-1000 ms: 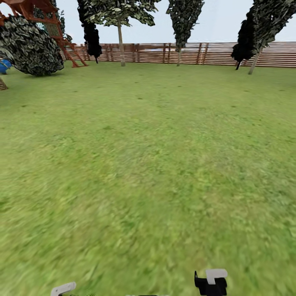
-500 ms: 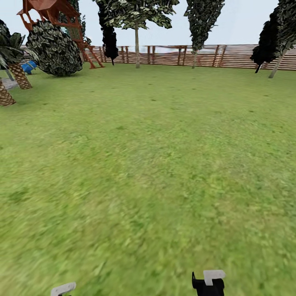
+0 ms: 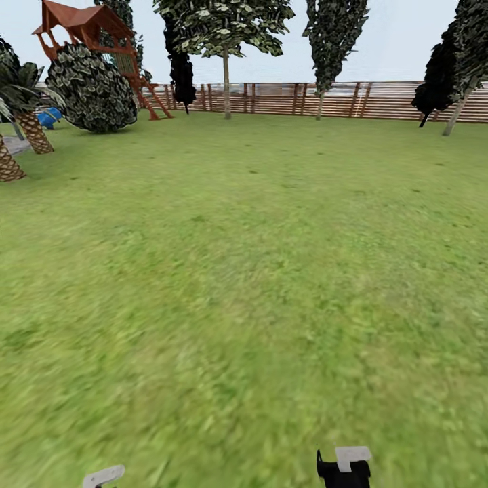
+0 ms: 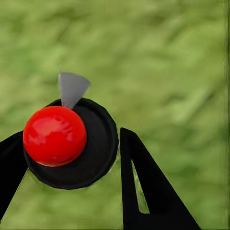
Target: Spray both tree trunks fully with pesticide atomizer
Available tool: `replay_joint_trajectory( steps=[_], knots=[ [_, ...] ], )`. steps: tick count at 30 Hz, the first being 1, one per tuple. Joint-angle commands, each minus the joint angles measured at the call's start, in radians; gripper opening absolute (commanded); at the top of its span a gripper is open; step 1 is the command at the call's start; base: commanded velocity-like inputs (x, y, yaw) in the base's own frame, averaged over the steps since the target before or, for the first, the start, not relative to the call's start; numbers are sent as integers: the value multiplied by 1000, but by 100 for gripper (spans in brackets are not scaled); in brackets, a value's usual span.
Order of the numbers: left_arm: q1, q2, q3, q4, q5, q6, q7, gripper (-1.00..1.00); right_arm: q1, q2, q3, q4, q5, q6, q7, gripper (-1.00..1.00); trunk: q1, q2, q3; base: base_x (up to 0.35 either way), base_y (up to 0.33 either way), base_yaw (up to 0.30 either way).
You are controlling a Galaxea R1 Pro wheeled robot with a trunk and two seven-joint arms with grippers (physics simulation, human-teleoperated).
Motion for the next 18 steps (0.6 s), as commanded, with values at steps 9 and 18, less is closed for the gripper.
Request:
replay_joint_trajectory(
  steps=[9,18],
  knots=[
    [17,1,-8,0,12,-4,-2,-100,-1,0,-8,1,11,-2,-4,100,0,0,12,318,-70,141],
    [18,0,-7,-1,13,-4,-1,-100,-1,0,-8,1,11,-2,-4,100,0,0,23,331,-38,181]
  ],
)
